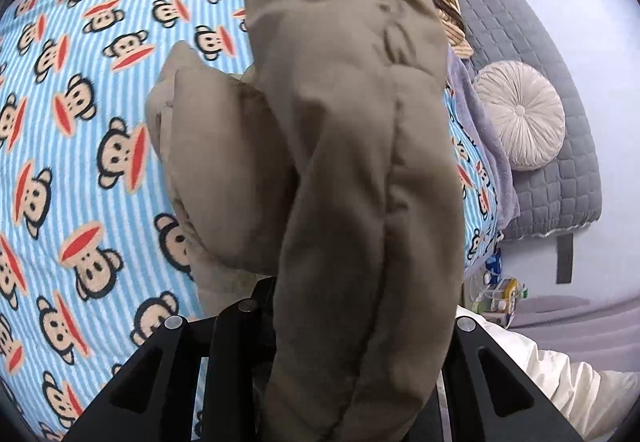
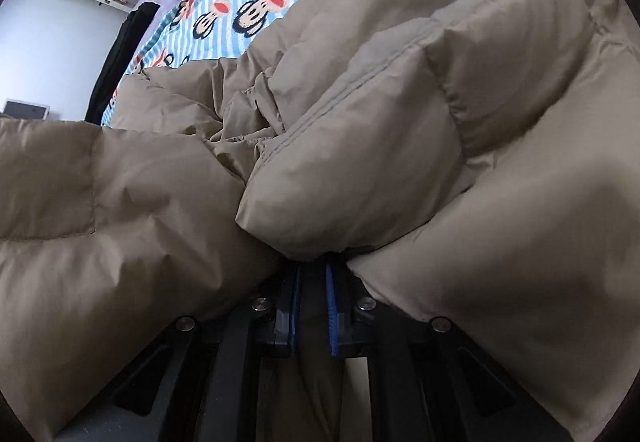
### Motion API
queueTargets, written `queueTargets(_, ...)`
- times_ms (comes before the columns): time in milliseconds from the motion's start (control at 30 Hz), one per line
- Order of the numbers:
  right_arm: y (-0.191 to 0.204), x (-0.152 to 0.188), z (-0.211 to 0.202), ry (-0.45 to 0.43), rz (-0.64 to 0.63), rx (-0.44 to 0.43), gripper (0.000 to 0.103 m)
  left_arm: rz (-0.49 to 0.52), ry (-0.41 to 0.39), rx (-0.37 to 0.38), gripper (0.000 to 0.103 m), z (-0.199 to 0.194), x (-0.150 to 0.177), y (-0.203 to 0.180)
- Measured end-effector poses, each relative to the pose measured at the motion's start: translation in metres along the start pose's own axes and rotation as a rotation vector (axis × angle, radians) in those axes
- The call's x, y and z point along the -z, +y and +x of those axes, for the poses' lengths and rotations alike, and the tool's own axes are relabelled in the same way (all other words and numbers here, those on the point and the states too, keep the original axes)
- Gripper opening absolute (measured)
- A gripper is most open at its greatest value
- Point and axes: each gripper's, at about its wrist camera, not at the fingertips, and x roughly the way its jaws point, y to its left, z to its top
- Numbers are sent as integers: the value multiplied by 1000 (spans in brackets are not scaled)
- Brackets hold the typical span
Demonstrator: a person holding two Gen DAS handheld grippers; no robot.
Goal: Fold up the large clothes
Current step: 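Grasp the folded jacket bundle with both grippers and lift it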
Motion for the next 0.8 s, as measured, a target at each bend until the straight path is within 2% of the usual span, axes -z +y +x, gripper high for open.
queueTargets(67,-7,-4,-5,28,21,-53,10,48,27,-6,33,10,-7,-23)
queueTargets(100,-10,-3,-11,32,32,-66,10,66,46,3,44,16,-11,-33)
queueTargets(133,-15,-2,-20,27,41,-78,10,79,67,27,60,23,-14,-42)
queueTargets(200,-25,4,-44,1,46,-100,10,95,104,76,71,37,-23,-58)
queueTargets(267,-42,13,-73,-41,64,-116,16,121,145,116,71,54,-30,-72)
queueTargets(367,-78,36,-117,-109,139,-119,16,115,229,259,71,88,-42,-84)
queueTargets(433,-100,53,-138,-137,190,-103,16,105,261,294,71,113,-49,-89)
queueTargets(467,-111,63,-149,-151,216,-90,18,100,268,274,71,128,-52,-91)
queueTargets(533,-128,80,-166,-170,250,-70,36,105,276,235,71,152,-57,-97)
queueTargets(567,-135,90,-175,-179,265,-59,58,111,276,217,71,163,-58,-99)
queueTargets(600,-140,100,-183,-190,277,-48,72,124,274,199,71,169,-59,-100)
queueTargets(700,-147,130,-207,-219,298,-56,73,190,265,136,71,187,-58,-100)
queueTargets(800,-143,154,-231,-259,295,-180,73,252,256,77,71,206,-62,-103)
